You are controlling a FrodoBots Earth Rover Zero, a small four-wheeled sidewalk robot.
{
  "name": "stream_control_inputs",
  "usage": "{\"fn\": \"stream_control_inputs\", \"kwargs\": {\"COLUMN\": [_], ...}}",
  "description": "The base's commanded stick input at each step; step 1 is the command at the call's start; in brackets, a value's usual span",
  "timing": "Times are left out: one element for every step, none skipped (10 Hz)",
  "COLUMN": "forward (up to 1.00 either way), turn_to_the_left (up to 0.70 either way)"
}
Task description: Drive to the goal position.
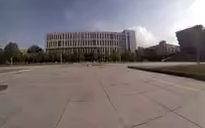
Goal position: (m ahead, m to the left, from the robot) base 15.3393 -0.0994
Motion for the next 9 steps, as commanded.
{"fn": "stream_control_inputs", "kwargs": {"forward": [1.0,1.0,1.0,1.0,1.0,1.0,1.0,1.0,1.0], "turn_to_the_left": [-0.36,-0.36,-0.36,-0.17,-0.06,0.03,0.04,0.04,0.04]}}
